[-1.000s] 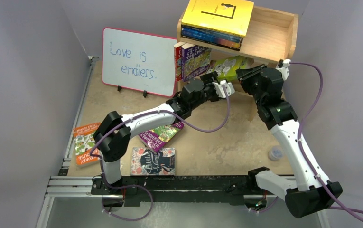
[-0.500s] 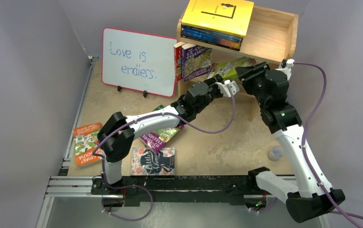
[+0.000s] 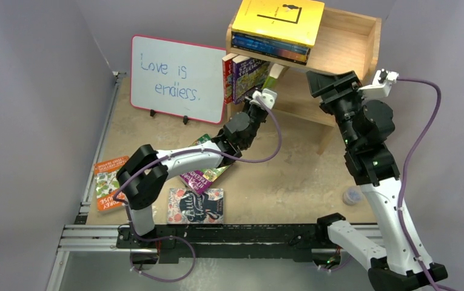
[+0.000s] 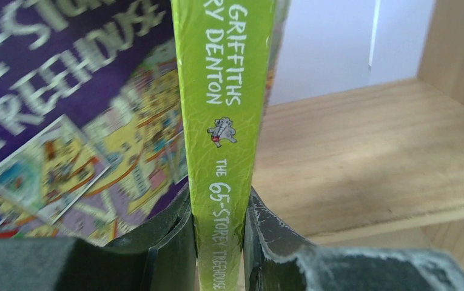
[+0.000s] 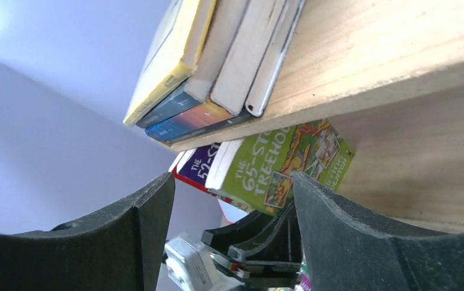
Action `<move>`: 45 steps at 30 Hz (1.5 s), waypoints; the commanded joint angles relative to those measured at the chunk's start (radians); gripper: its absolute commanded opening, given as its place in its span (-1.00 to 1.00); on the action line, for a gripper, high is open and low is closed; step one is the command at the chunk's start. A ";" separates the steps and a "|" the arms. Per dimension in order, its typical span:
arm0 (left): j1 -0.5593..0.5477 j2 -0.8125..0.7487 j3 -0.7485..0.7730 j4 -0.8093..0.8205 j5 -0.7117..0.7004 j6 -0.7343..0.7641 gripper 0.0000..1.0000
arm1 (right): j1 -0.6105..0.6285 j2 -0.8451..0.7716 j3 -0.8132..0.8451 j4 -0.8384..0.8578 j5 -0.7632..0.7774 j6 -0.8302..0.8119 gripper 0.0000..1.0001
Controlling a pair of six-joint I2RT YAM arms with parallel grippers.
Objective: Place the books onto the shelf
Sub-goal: Adjust the book on the shelf.
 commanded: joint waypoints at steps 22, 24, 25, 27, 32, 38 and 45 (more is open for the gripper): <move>0.127 -0.145 -0.048 0.049 -0.260 -0.444 -0.38 | 0.198 0.360 -0.073 0.418 -0.054 -0.529 0.29; 0.127 -0.156 -0.053 0.035 -0.254 -0.459 -0.27 | 0.208 0.381 -0.071 0.439 -0.029 -0.535 0.29; 0.128 -0.164 -0.056 0.025 -0.249 -0.469 -0.23 | 0.210 0.386 -0.074 0.454 -0.019 -0.539 0.28; 0.129 -0.183 -0.062 -0.002 -0.235 -0.496 -0.17 | 0.215 0.394 -0.078 0.480 0.000 -0.545 0.18; 0.142 -0.244 -0.066 -0.101 -0.134 -0.606 -0.13 | 0.217 0.428 -0.075 0.523 -0.009 -0.558 -0.19; 0.168 -0.309 -0.060 -0.212 -0.052 -0.713 -0.02 | 0.217 0.476 -0.061 0.554 -0.003 -0.561 -0.14; 0.171 -0.410 -0.100 -0.324 0.004 -0.771 0.07 | 0.218 0.507 -0.037 0.567 -0.002 -0.569 -0.03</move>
